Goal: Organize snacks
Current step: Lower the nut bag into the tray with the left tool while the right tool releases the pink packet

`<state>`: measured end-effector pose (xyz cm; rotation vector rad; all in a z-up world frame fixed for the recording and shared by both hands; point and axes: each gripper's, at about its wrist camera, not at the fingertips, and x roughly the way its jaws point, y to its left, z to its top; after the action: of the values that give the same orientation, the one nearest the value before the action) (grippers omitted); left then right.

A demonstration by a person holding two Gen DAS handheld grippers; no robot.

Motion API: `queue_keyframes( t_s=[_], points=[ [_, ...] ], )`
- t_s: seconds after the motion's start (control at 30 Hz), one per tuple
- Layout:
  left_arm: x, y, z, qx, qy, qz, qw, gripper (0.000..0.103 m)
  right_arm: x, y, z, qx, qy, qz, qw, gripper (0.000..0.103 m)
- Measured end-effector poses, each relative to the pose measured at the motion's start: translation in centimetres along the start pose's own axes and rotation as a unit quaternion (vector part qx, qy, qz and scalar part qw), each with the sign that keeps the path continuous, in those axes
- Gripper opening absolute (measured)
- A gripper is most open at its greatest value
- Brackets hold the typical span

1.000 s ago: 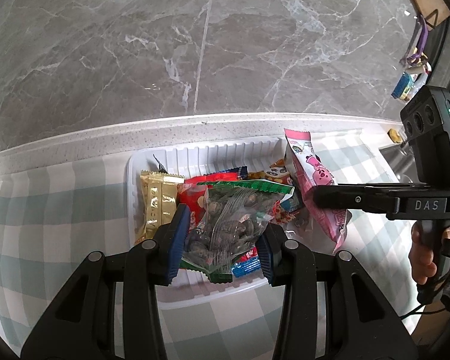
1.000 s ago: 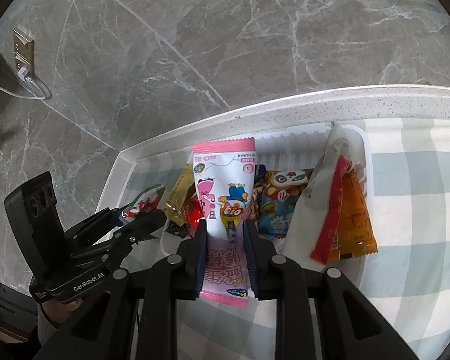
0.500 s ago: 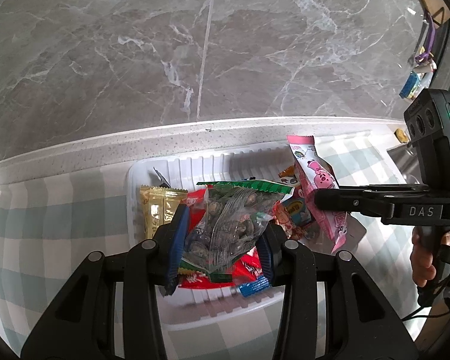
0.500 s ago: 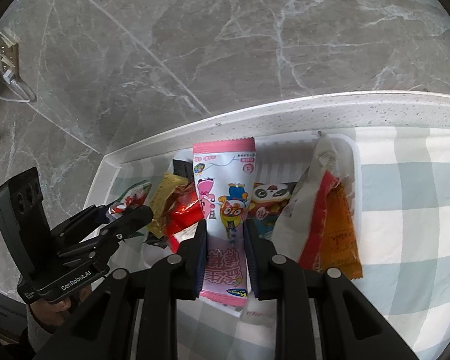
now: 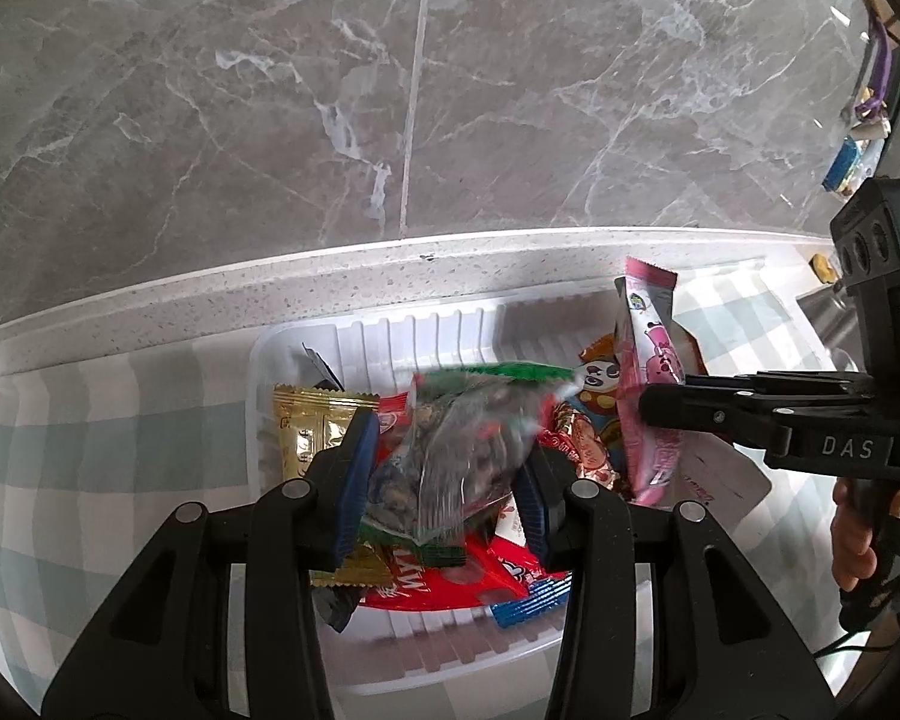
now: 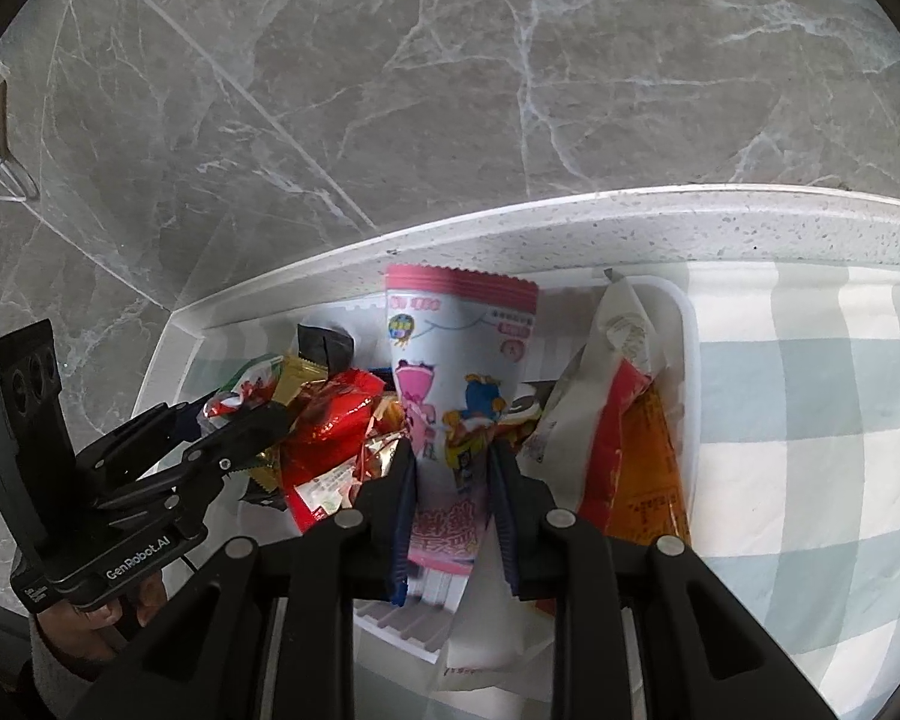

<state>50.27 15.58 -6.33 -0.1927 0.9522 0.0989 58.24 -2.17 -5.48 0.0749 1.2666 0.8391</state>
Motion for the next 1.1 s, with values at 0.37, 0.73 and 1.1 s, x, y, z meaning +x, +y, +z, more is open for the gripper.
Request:
queue_keyframes(
  t_s=[0.37,0.73,1.1],
  points=[
    [0.4,-0.3,0.0,0.005,-0.006,0.021,0.9997,0.055,-0.3,-0.3,-0.2,0.002,-0.006,-0.009,1.000,0.037],
    [-2.0,-0.8,-0.4,0.010,-0.027,0.035,0.9990,0.070,-2.3,1.2,-0.6,-0.012,-0.038,-0.003,0.999,0.059],
    [-6.8,-1.8,-1.1,0.024,-0.064,0.064,0.9957,0.078,-7.0,3.8,-2.8,-0.054,-0.088,-0.020,0.994,0.069]
  ],
)
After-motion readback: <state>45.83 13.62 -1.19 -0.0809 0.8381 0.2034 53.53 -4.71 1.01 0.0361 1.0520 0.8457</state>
